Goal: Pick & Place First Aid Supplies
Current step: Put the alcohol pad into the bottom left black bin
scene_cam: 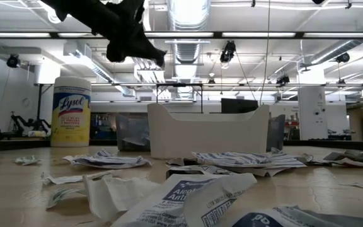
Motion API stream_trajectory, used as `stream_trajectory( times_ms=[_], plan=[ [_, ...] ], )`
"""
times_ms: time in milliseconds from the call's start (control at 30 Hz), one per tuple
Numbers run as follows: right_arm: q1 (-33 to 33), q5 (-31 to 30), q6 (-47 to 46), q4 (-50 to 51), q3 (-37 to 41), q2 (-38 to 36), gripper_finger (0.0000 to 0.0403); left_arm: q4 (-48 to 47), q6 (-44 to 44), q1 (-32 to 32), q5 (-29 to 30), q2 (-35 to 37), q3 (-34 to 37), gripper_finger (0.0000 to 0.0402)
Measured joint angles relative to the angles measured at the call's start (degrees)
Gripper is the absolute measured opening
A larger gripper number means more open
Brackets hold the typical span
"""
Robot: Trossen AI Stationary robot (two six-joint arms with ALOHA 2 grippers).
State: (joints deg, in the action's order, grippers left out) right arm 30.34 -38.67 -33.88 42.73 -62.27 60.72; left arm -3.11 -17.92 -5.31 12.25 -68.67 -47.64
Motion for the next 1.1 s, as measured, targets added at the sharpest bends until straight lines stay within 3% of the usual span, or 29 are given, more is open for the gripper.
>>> stream_trajectory(
  times_ms=[200, 400, 867, 1100],
  plan=[
    [0.2, 10.4, 9.0, -20.7, 11.5, -10.2, 0.0008, 0.0, 2.4, -2.0, 0.0, -2.6, -0.6, 0.0000],
    [0.2, 15.1, 15.3, -35.8, 21.5, -18.5, 0.0008, -3.4, 4.9, -4.0, -0.1, -6.2, -3.5, 0.0000],
    [0.2, 15.4, 15.0, -40.7, 33.0, -27.6, 0.0008, -20.0, 11.9, -8.9, -0.6, -20.0, -17.3, 0.0000],
    [0.1, 16.9, 15.0, -41.0, 37.4, -29.4, 0.0008, -23.3, 12.1, -12.1, -2.7, -22.8, -19.8, 0.0000]
  ],
)
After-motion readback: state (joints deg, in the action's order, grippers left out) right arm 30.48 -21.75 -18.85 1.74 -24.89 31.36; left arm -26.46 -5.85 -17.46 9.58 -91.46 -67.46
